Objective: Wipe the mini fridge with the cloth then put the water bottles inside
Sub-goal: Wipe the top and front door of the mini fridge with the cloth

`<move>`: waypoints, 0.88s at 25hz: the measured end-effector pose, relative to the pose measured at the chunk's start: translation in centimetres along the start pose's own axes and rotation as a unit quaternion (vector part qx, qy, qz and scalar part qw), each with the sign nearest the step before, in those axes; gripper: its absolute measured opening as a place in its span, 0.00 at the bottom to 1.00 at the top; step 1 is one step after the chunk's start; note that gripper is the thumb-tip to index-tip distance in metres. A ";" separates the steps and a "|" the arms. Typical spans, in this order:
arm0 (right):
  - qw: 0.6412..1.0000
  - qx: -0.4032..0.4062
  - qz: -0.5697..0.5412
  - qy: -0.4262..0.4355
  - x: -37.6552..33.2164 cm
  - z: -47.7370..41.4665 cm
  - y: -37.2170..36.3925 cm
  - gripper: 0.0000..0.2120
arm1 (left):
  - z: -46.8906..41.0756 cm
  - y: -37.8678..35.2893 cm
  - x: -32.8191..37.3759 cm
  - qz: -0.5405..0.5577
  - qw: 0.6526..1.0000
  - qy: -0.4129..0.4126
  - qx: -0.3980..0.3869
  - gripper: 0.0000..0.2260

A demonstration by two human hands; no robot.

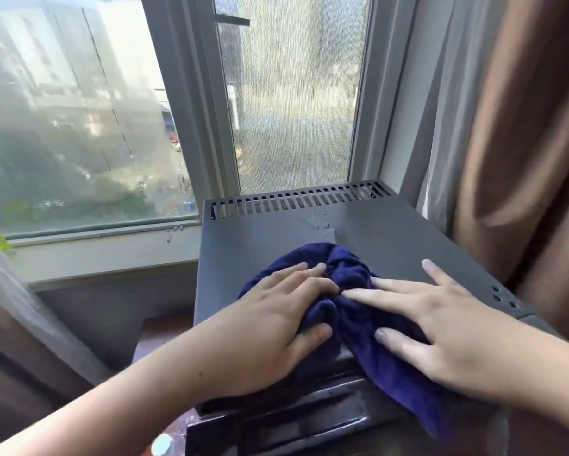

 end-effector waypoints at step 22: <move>0.992 0.111 -0.057 -0.008 12.7 -25.0 6.6 0.09 | -22.3 2.5 -12.7 -0.035 0.966 0.257 0.020 0.20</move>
Point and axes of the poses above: each hand's wrist, its own z-axis away from the middle knuckle, its own y-axis out of the back of the hand, x = y × z, the point moved 8 cm from there along -z, towards the middle knuckle, and after that the axes turned 5 degrees about y, right-handed, at the moved point
